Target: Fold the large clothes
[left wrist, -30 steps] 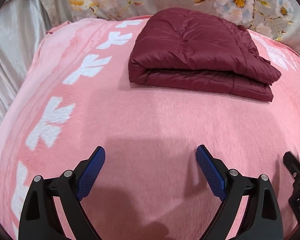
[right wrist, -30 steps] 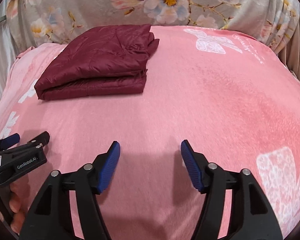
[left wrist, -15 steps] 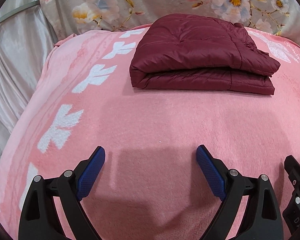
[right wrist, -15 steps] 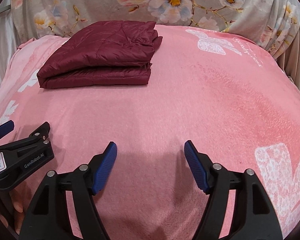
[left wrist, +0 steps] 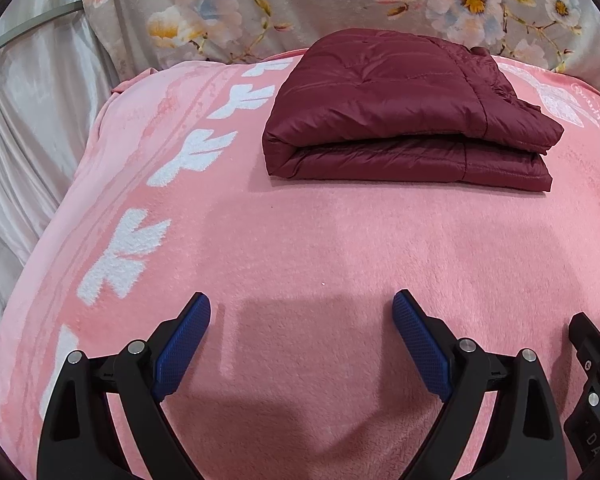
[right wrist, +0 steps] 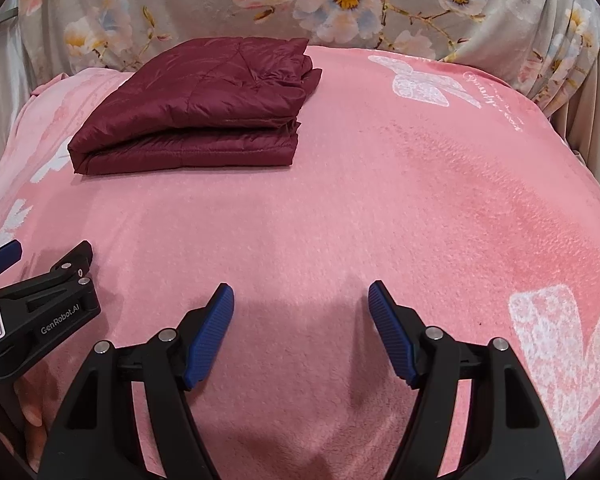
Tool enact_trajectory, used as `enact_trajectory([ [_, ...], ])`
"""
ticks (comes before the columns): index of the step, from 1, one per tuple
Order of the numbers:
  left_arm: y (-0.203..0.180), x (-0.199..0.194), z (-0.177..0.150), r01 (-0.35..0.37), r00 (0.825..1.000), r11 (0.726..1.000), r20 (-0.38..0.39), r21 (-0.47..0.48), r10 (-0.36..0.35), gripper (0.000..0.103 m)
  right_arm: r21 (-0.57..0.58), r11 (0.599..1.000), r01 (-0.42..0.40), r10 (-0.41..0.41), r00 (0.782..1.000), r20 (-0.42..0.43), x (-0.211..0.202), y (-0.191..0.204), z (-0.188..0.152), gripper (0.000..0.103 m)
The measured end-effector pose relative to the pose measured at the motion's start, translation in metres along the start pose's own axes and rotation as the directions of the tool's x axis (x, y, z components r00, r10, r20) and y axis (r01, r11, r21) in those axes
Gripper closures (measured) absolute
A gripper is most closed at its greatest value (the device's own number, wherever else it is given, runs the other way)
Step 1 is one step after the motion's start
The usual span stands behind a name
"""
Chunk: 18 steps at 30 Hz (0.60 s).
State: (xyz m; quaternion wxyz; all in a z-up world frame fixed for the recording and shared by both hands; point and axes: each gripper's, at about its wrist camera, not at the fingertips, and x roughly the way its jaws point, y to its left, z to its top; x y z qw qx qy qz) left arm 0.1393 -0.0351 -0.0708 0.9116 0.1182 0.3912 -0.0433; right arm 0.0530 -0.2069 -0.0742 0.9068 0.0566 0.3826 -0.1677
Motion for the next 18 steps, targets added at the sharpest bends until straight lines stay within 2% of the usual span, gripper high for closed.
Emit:
enact_trajectory([
  [18, 0.0016, -0.0064, -0.0011, 0.005, 1.0, 1.0, 0.023, -0.015, -0.004, 0.012, -0.006, 1.0, 0.021, -0.021, 1.0, 0.015, -0.0025, -0.0002, 0.0003, 0.036],
])
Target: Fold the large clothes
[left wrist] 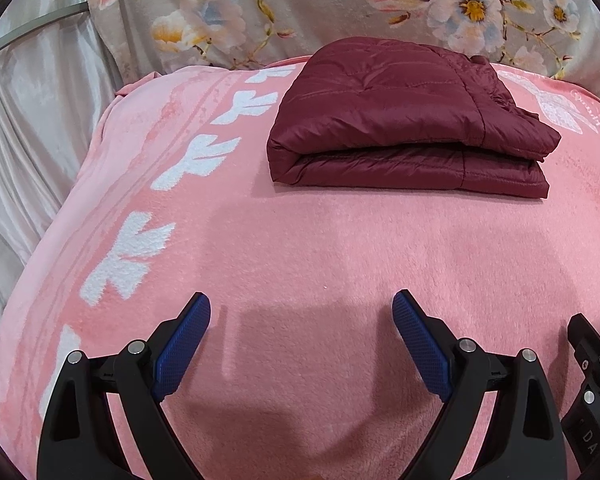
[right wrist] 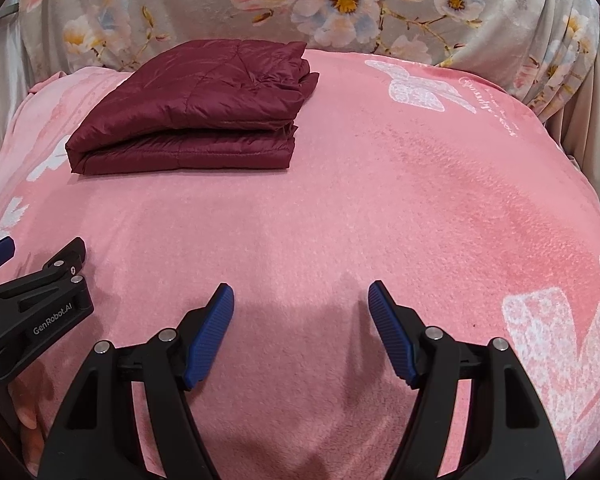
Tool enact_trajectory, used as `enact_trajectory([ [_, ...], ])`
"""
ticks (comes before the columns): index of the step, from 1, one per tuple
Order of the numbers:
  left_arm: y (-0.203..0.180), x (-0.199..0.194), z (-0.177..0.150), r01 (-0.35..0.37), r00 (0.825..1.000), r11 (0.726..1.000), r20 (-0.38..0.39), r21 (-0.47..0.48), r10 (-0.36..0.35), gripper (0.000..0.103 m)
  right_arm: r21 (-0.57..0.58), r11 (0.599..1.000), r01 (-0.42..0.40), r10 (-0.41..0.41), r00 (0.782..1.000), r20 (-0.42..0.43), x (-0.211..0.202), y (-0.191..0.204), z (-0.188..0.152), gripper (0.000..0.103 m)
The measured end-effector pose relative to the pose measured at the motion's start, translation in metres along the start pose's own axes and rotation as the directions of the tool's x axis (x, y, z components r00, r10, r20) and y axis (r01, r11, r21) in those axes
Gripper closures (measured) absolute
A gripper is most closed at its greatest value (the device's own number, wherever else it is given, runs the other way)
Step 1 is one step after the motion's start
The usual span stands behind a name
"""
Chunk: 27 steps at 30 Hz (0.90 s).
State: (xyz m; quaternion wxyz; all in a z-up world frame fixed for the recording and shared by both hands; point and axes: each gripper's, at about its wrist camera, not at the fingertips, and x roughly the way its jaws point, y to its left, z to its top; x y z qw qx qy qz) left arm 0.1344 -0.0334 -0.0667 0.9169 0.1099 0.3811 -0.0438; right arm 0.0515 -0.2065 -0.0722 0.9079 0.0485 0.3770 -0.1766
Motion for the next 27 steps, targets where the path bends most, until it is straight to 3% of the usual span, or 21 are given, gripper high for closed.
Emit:
enact_trajectory([
  [27, 0.0013, -0.0053, 0.0001, 0.018, 1.0, 1.0, 0.014, -0.022, -0.018, 0.012, 0.002, 1.0, 0.008, -0.008, 1.0, 0.011, -0.0029, 0.0026, 0.0004, 0.036],
])
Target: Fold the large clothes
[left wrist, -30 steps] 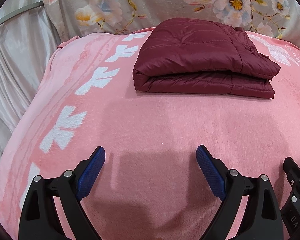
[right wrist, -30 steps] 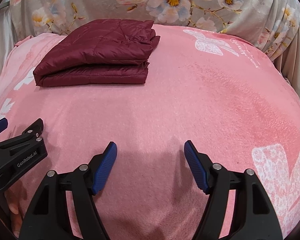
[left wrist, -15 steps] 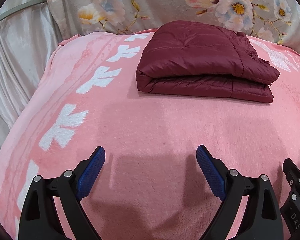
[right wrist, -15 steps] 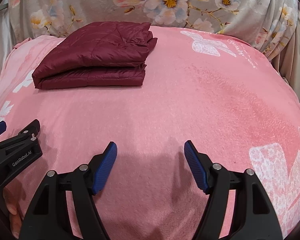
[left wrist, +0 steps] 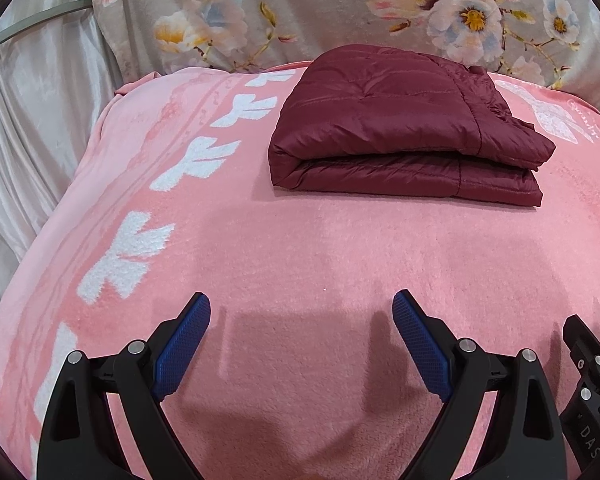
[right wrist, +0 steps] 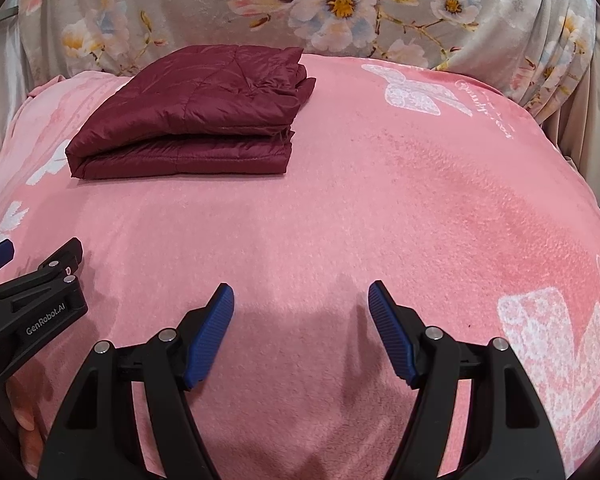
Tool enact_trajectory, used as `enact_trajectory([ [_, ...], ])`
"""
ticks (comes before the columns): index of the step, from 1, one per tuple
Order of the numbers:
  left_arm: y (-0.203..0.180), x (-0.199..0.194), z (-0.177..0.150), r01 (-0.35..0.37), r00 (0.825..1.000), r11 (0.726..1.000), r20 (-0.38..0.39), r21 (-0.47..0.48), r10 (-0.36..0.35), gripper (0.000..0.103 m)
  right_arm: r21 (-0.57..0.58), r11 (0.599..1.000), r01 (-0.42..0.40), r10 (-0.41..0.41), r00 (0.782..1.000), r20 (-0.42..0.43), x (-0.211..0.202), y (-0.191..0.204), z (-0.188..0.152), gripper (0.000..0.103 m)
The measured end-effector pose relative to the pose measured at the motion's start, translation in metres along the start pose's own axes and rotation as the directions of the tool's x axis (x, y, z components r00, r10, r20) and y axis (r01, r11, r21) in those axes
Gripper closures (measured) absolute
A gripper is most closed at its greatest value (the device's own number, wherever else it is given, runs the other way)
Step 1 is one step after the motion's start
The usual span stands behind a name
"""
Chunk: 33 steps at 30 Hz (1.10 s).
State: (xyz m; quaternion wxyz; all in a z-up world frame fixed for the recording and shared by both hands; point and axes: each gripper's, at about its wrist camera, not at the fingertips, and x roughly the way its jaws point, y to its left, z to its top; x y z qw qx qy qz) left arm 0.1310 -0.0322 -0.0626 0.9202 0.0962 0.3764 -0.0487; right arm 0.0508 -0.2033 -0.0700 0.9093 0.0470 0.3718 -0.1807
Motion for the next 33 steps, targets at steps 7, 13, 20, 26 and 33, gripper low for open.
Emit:
enact_trajectory([
  [7, -0.002, -0.001, 0.0, 0.0, 1.0, 1.0, 0.001, -0.001, 0.0, 0.012, 0.0, 1.0, 0.004, -0.004, 1.0, 0.002, -0.001, 0.002, 0.0, 0.036],
  [13, -0.003, -0.004, 0.001, 0.007, 1.0, 1.0, 0.007, -0.005, -0.007, 0.012, -0.023, 1.0, -0.015, 0.016, 0.998, 0.06, -0.015, 0.01, 0.0, 0.036],
  [20, -0.002, -0.004, 0.001, 0.01, 1.0, 1.0, 0.012, -0.005, -0.01, 0.012, -0.001, 0.999, -0.044, 0.044, 0.998, 0.044, -0.012, 0.015, 0.0, 0.036],
  [26, -0.004, -0.005, 0.001, 0.009, 1.0, 1.0, 0.014, 0.001, -0.01, 0.012, -0.013, 0.999, -0.051, 0.052, 0.998, 0.04, -0.011, 0.021, 0.0, 0.036],
  [33, -0.005, -0.005, 0.001, 0.01, 1.0, 1.0, 0.015, 0.005, -0.011, 0.012, 0.0, 0.999, -0.048, 0.048, 0.998, 0.032, -0.01, 0.02, 0.0, 0.036],
])
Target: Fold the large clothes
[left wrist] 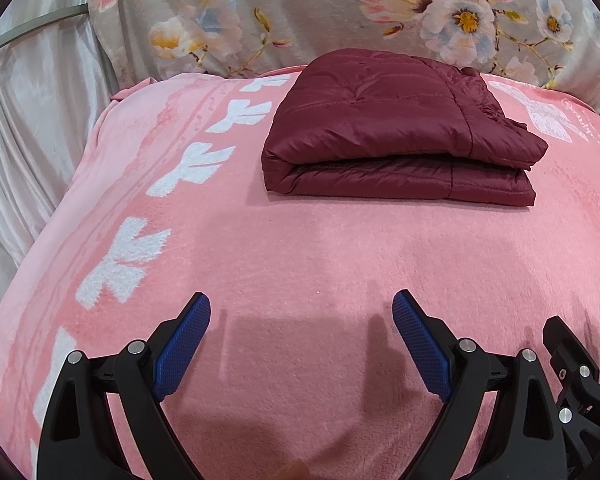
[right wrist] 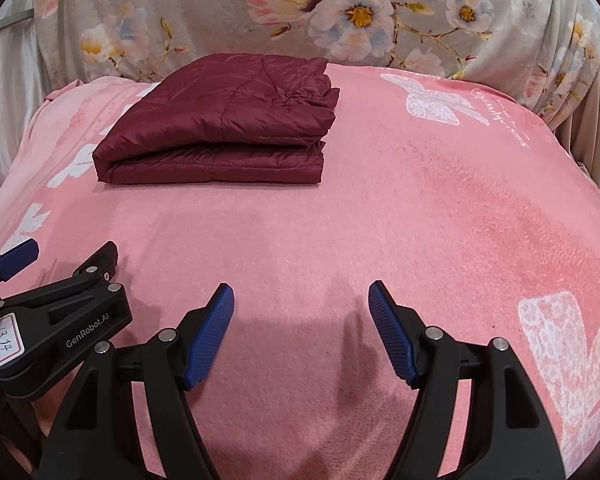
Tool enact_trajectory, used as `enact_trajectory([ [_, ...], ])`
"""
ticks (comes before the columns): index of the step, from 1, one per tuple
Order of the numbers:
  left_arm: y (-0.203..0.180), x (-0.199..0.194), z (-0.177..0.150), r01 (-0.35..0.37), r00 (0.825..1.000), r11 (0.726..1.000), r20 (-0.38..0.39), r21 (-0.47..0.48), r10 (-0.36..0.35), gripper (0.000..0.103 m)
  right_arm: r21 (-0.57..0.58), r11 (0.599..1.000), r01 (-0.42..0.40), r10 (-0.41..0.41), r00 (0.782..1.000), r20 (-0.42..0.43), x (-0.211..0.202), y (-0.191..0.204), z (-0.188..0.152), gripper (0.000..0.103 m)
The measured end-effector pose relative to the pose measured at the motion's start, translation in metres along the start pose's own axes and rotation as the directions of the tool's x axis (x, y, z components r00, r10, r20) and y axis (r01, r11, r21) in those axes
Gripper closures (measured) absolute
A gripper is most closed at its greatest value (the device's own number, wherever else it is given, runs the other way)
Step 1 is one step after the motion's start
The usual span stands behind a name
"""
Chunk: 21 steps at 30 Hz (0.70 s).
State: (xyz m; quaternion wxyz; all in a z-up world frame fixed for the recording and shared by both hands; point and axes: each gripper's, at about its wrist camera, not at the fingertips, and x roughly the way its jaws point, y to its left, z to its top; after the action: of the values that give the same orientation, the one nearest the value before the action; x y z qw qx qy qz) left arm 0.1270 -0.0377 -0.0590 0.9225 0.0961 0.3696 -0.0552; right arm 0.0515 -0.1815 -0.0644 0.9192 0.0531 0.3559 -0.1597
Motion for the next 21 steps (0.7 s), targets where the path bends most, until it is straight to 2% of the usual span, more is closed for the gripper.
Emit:
enact_trajectory([
  [21, -0.0016, -0.0024, 0.0002, -0.006, 1.0, 1.0, 0.009, 0.005, 0.006, 0.012, -0.022, 1.0, 0.021, -0.021, 1.0, -0.001, 0.0012, 0.003, -0.0002, 0.036],
])
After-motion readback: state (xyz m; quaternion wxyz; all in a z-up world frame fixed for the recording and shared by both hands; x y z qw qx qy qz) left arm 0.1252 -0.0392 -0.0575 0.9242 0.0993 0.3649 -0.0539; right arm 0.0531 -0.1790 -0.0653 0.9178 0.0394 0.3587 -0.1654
